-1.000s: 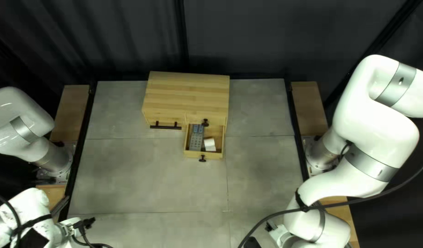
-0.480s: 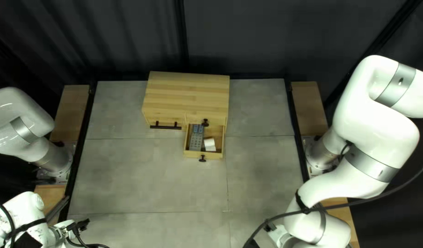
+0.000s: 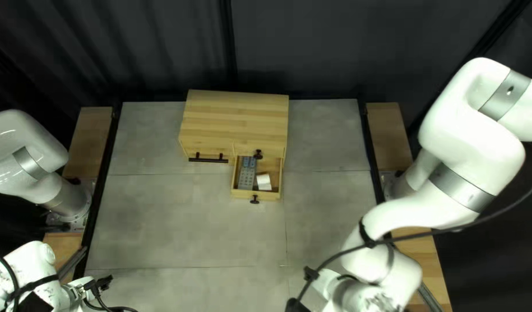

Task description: Open drawers and place objects into drawer and close

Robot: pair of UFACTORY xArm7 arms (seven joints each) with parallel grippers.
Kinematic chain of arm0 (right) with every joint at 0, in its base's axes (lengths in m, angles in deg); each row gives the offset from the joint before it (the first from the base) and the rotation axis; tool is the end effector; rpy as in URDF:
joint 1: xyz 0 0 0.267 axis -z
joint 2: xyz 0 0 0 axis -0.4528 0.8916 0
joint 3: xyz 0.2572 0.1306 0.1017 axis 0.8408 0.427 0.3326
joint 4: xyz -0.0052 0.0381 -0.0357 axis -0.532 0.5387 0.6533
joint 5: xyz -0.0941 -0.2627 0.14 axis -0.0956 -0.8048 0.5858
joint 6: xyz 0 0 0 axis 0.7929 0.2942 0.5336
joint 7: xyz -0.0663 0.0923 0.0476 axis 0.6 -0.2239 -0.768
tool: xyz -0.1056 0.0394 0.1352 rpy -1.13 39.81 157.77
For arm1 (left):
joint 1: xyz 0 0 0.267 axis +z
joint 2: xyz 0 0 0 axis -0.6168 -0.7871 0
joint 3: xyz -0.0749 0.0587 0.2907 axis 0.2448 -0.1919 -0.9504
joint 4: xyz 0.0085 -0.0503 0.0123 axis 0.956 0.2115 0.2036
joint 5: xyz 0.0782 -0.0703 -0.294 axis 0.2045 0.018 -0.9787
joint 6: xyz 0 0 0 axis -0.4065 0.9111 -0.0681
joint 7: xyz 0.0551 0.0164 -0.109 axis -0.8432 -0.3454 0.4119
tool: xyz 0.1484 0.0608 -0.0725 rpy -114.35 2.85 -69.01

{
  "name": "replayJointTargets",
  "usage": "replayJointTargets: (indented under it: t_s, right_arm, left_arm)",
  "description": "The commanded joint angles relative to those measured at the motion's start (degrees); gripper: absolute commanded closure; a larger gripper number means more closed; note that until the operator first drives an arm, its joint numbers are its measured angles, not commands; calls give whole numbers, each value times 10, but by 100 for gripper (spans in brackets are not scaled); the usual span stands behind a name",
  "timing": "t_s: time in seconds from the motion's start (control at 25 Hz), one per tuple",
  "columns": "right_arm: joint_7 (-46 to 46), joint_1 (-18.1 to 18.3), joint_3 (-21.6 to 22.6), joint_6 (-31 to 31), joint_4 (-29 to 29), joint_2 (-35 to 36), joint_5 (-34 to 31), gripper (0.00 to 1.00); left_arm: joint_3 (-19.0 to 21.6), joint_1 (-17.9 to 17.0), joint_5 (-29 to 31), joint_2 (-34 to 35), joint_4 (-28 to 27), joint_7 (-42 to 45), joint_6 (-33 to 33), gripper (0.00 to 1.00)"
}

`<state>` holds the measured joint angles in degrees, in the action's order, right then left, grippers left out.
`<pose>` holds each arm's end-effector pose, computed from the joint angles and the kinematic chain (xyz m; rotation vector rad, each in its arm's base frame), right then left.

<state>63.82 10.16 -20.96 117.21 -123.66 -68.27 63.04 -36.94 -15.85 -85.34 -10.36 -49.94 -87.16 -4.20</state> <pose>0.3478 0.2198 0.1424 2.4478 1.5273 0.0666 0.1355 -0.2603 0.1372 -2.7123 1.4950 0.3874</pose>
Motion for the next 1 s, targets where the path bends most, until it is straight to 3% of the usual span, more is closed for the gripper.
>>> replayJointTargets:
  t_s: [0.04,0.16,0.24,0.8,1.0]
  right_arm:
    - [170,29,-26,9,-6,-14,11,0]
    - [250,39,-33,39,-36,3,17,0]
    - [245,44,-38,59,-57,22,17,0]
    - [245,44,-38,59,-57,22,17,0]
    - [242,30,-31,80,-68,30,-35,0]
  left_arm:
    - [0,0,0,0,0,0,0,0]
    - [0,0,0,0,0,0,0,0]
    - [0,0,0,0,0,0,0,0]
    - [0,0,0,0,0,0,0,0]
    - [0,0,0,0,0,0,0,0]
